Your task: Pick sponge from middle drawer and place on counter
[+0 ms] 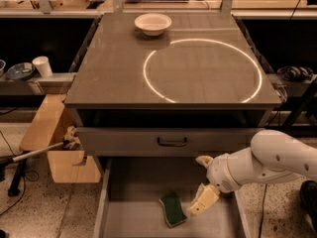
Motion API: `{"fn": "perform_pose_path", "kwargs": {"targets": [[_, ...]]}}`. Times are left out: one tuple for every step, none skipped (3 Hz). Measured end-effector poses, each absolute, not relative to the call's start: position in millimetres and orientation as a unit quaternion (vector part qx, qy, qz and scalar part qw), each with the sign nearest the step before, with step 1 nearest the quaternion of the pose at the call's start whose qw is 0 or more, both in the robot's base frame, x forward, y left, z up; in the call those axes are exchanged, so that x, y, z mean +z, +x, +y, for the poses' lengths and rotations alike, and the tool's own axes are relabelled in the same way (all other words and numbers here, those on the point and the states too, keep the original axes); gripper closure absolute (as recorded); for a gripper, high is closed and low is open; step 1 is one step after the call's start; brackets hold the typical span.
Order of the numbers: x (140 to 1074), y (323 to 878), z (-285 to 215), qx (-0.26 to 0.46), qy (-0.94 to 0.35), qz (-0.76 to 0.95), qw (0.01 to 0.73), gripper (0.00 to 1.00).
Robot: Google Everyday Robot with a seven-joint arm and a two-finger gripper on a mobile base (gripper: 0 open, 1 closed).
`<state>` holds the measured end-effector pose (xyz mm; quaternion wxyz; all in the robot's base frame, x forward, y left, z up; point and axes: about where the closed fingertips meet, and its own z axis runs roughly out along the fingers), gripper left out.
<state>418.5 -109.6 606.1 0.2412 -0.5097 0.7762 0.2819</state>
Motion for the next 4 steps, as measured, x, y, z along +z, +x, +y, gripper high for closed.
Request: {"fn": "perform_pose_path", "kwargs": {"targets": [[606.1, 418.5, -109.6, 0.282, -0.51, 0.776, 0.241, 0.0], [600.2, 418.9, -107.8, 0.275, -0.501, 0.782, 0.25, 0.0], [586.0, 421.8, -103.2, 0.246, -0.481, 0.794, 0.279, 0.0], [563.7, 414.8, -86.8, 0.234, -0.475, 0.804, 0.271, 0.0]]}}
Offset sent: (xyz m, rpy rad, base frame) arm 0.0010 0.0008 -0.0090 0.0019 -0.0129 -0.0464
